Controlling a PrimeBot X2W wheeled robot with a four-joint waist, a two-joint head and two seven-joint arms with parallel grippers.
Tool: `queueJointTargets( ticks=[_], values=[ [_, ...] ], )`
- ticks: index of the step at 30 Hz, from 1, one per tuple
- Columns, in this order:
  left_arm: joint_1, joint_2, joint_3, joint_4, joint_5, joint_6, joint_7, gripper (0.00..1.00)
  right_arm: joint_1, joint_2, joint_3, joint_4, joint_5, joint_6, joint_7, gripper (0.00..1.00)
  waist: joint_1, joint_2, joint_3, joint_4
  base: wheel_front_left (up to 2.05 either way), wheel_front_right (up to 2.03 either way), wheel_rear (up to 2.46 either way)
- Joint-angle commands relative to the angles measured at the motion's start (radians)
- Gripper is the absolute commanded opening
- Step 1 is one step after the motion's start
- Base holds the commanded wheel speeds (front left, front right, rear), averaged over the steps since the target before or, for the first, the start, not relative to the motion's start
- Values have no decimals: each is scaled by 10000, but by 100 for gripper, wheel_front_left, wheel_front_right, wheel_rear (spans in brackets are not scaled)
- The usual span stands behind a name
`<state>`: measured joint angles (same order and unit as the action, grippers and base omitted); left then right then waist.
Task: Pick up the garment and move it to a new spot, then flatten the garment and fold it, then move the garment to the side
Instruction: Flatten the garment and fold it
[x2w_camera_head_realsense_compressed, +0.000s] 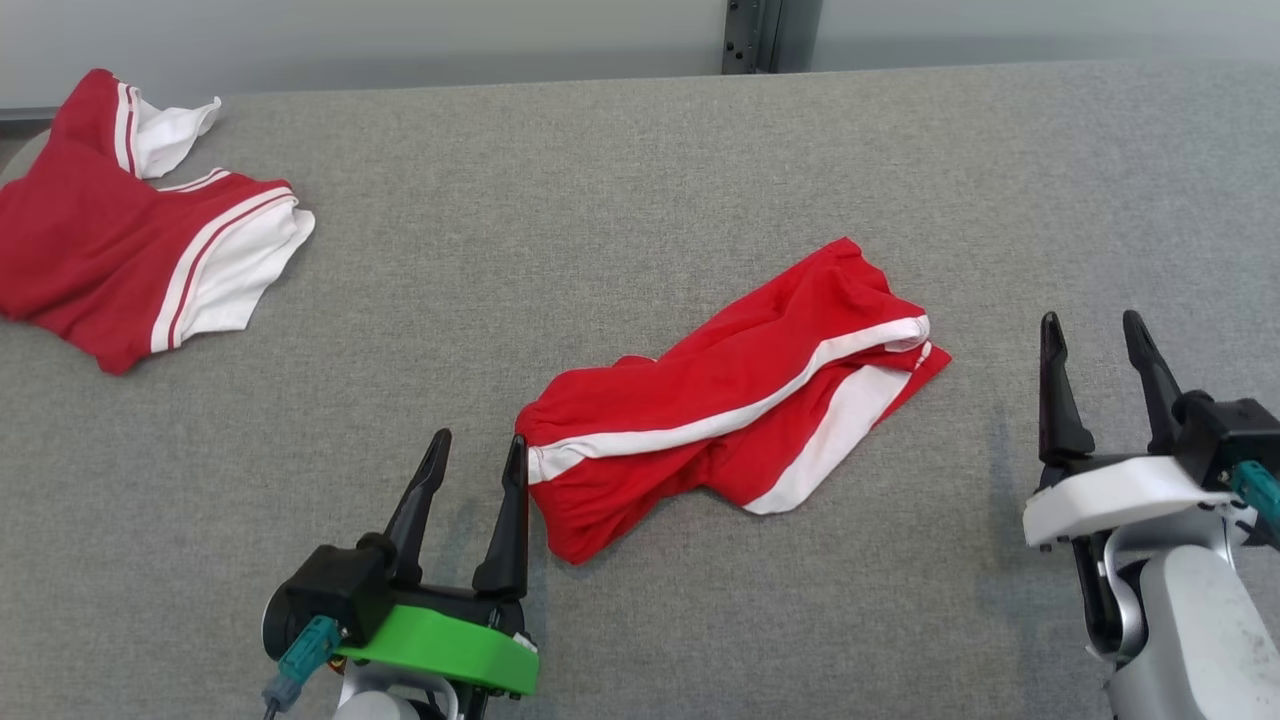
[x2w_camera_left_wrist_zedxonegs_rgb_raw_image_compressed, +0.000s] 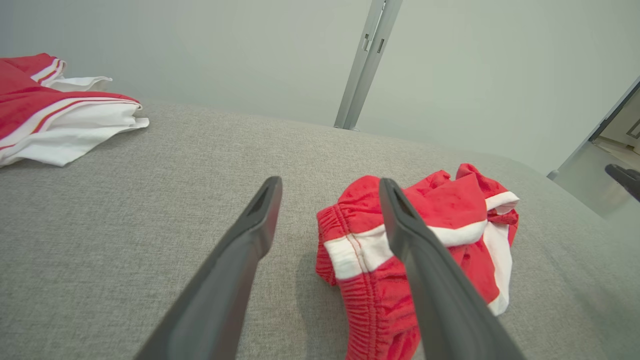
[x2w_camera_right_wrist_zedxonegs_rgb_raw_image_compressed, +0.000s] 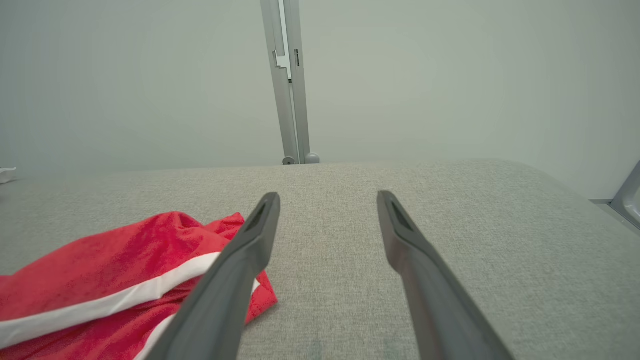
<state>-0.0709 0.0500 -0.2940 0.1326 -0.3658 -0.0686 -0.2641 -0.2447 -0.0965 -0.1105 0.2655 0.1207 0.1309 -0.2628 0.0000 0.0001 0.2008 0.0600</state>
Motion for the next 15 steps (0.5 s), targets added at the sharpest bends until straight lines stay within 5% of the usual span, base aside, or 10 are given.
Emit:
queueJointTargets(
  ticks=[1, 15],
  values=[
    [138, 11, 47, -4, -20, 65, -4, 100, 316, 77, -36, -159, -22, -3, -28, 100, 0, -1, -92, -49, 0, 0, 0],
    [779, 10, 338, 50, -24, -17, -4, 100, 1302, 423, 243, -333, 154, -3, -29, 100, 0, -1, -598, -85, 0, 0, 0]
  ],
)
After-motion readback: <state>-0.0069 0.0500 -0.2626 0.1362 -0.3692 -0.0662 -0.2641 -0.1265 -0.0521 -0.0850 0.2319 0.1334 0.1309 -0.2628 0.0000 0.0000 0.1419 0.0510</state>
